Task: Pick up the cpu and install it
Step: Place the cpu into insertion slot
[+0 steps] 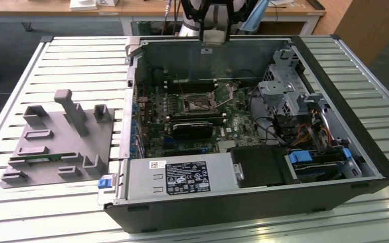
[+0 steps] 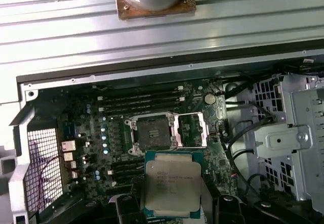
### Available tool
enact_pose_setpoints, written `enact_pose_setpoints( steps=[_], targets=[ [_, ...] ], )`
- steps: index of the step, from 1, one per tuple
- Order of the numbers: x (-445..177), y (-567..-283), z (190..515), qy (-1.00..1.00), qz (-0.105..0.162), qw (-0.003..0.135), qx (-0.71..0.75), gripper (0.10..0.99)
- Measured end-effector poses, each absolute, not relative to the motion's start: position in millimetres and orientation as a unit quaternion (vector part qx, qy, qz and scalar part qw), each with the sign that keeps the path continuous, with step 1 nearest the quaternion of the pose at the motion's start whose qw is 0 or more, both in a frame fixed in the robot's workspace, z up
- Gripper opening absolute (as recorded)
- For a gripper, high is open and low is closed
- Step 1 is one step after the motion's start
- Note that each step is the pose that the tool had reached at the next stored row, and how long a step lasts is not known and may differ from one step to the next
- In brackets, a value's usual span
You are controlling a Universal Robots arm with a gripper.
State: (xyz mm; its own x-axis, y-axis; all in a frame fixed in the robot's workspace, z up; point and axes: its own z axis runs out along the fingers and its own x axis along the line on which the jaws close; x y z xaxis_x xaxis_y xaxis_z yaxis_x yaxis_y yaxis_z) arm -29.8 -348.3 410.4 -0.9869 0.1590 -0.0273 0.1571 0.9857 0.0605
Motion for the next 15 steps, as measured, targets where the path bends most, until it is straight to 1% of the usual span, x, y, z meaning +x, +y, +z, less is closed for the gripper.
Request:
enact_pose_setpoints(
  steps=[15],
  targets=[
    [-29.8, -348.3, 408.9, 0.987, 0.028, 0.018, 0.160, 0.529]
  ],
)
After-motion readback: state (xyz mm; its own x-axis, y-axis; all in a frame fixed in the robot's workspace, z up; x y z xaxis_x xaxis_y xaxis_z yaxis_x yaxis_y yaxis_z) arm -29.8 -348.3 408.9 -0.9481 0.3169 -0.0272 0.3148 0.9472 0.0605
